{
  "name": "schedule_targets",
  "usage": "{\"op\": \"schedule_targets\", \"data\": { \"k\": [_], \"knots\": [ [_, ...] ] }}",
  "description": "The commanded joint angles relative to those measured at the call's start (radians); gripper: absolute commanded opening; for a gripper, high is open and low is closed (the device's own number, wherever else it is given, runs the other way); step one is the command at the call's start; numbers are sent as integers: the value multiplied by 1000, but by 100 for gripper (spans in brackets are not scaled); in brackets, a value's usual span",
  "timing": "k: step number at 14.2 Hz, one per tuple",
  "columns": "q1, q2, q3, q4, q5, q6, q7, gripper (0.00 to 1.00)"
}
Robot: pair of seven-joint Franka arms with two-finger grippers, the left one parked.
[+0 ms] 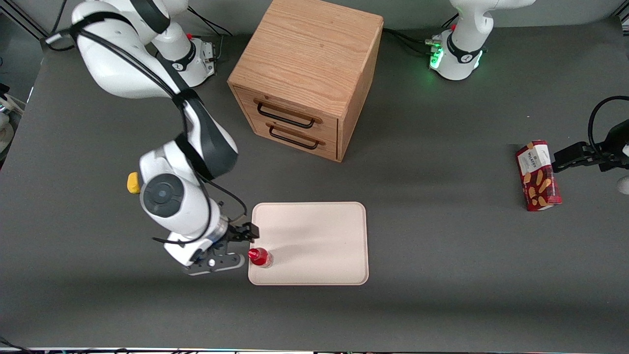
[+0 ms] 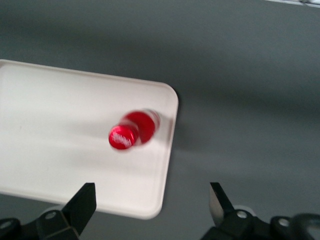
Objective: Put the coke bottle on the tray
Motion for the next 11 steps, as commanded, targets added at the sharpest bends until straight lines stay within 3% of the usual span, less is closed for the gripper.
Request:
{"op": "schedule_targets", "data": {
  "k": [1,3,4,8,11],
  "knots": [
    [-18,-225,-116,-232,140,-30,-84,100],
    [-15,-369,-229,-396,250,-30,-185,100],
    [-14,-443,-269,-482,260,-30,-221,100],
    [-12,-719,-366,-776,246,-29,-243,100],
    [-12,-804,-422,-829,181,-53,-243,100]
  ]
}}
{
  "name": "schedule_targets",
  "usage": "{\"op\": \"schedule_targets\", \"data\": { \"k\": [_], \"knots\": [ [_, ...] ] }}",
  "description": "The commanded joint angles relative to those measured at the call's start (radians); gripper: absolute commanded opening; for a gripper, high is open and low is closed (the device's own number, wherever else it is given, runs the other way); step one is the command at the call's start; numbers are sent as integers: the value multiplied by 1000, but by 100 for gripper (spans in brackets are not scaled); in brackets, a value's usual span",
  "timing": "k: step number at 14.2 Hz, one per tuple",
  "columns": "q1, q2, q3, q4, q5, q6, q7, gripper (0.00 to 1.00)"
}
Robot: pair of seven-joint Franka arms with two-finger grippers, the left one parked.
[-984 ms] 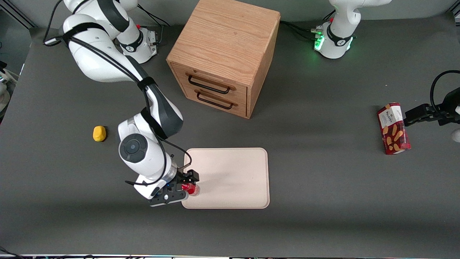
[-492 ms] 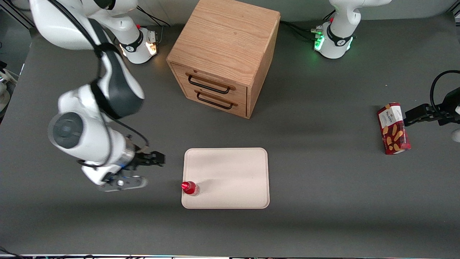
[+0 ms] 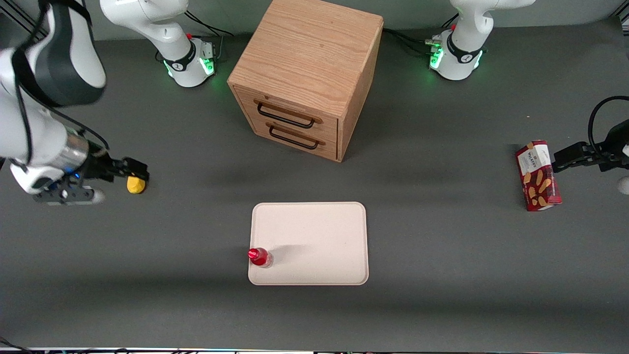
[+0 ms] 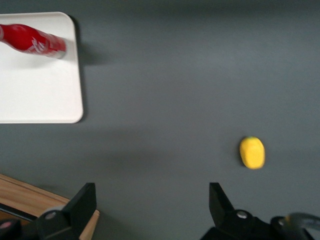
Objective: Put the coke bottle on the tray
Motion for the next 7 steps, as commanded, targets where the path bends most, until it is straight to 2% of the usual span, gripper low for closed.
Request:
{"op": "schedule_targets", "data": {
  "k": [1,7],
  "knots": [
    [15,-87,-28,-70,-66,-11,-13,100],
    [12,-15,-41,20,-74,-14,-7,100]
  ]
}}
